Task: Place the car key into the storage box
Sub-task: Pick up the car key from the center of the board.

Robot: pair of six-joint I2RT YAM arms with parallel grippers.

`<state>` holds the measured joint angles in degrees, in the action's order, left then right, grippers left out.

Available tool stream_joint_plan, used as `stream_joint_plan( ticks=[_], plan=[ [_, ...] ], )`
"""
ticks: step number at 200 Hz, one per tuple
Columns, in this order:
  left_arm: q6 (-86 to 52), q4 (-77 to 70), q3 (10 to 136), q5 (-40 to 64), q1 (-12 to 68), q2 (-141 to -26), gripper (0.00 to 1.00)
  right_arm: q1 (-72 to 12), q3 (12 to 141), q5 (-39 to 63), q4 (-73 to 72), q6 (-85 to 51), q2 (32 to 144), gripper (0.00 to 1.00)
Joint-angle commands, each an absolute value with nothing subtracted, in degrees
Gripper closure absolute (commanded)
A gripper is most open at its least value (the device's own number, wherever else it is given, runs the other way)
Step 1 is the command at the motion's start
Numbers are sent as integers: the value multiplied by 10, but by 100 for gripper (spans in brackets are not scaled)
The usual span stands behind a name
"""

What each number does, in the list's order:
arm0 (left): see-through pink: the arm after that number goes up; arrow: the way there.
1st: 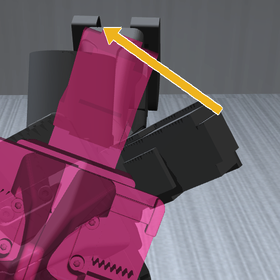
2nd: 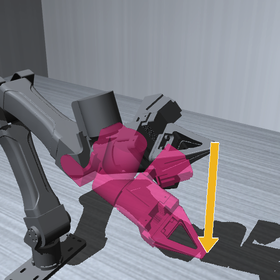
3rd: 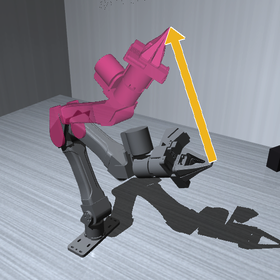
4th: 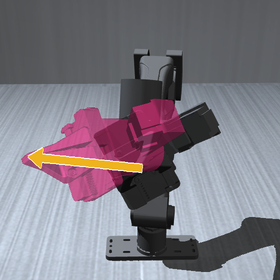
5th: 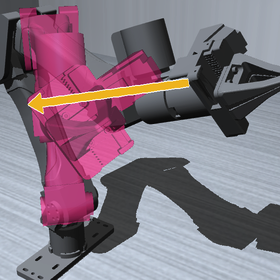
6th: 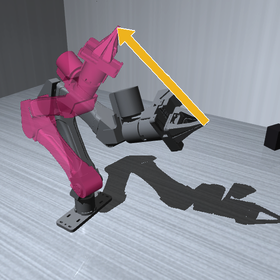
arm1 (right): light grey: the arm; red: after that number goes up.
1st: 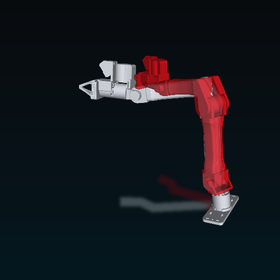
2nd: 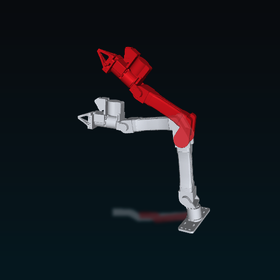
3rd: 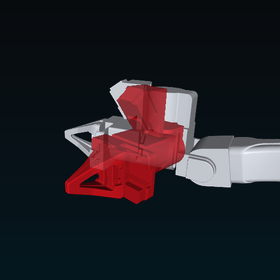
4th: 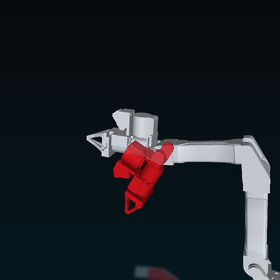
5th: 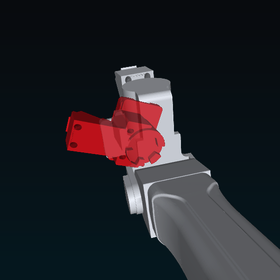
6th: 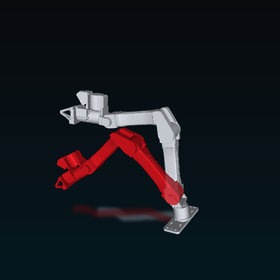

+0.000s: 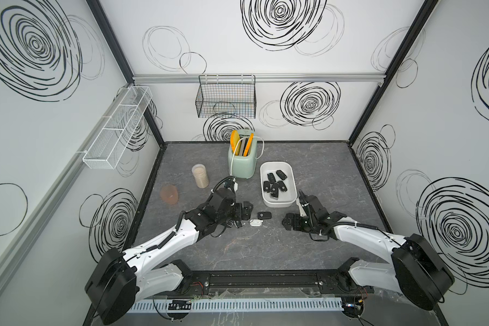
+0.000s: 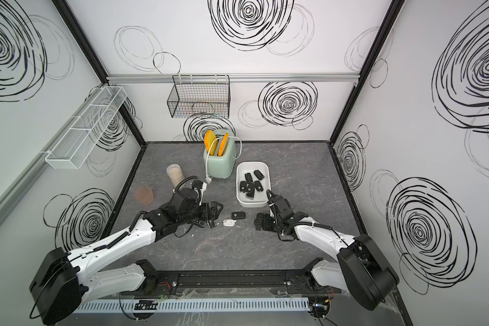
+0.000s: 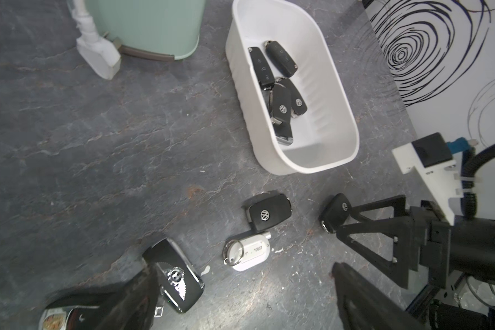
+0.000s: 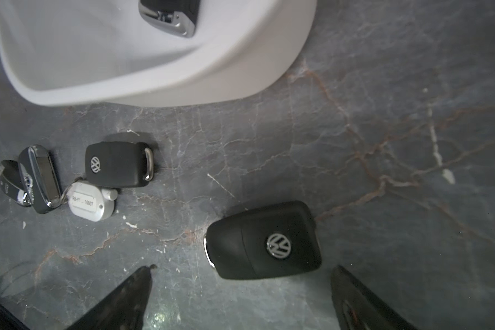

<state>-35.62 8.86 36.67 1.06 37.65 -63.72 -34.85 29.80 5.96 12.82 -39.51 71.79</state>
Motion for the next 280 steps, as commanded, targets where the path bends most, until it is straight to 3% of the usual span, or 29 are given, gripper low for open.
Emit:
stream_joint_plan(
  ticks=[1,84,140,247,280],
  plan=[
    [-388,50,336,-14,370,-604,2,-363,325,9,164,-444,743,1],
    [-391,49,297,-16,340,-546,2,-413,402,-88,227,-477,840,0],
    [-397,39,283,-1,325,-540,2,-430,426,-123,272,-476,883,20],
    [-411,23,276,15,320,-545,2,-427,379,-120,295,-477,814,21],
    [-413,23,277,17,320,-547,2,-417,374,-103,267,-462,818,30]
  ],
)
